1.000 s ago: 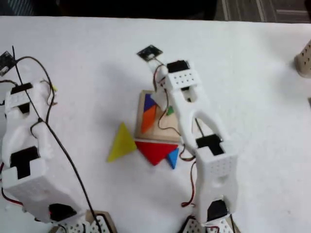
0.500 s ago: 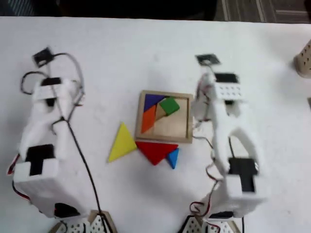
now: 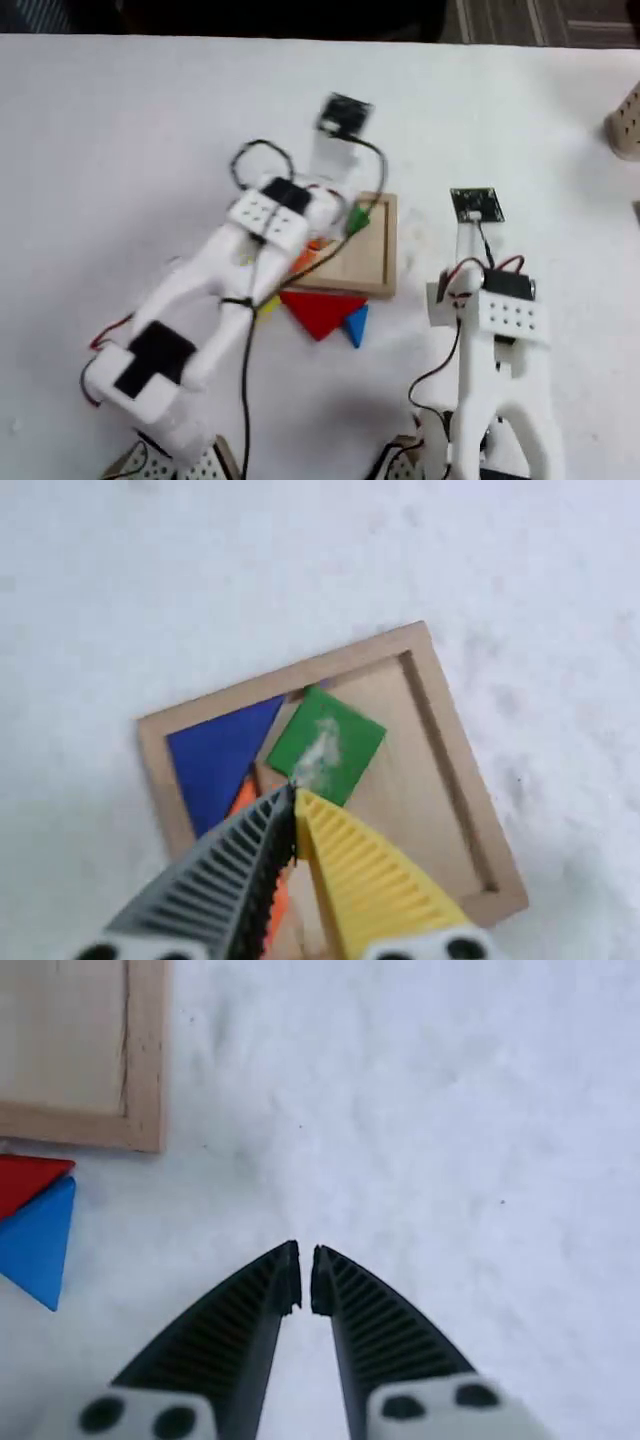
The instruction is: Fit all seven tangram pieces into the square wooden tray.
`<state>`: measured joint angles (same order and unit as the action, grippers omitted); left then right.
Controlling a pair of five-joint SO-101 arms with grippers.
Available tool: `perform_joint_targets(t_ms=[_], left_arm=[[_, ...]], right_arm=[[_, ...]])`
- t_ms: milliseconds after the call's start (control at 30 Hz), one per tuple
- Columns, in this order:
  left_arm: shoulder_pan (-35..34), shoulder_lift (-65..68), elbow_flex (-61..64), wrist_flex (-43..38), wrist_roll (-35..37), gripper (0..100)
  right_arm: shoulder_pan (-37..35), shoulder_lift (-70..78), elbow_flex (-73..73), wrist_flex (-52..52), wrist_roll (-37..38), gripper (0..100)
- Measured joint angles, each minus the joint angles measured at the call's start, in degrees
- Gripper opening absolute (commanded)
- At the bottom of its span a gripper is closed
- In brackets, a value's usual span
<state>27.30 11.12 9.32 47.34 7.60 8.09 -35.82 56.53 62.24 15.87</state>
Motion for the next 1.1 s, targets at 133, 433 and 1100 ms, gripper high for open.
perform_joint_targets(t_ms=[133, 433, 1100], left_arm=[[2.6, 11.3, -9.8, -0.1, 0.0, 2], [5.1, 33.0, -36.4, 14.2, 0.1, 2], [-0.8, 35.5, -43.3, 22.9, -0.4, 2]], right_arm=[[-0.1, -0.9, 0.4, 0.0, 0.3, 2.0], [-0.1, -0.9, 0.4, 0.0, 0.7, 2.1], [-0.3, -0.9, 1.3, -1.0, 2.4, 2.1]])
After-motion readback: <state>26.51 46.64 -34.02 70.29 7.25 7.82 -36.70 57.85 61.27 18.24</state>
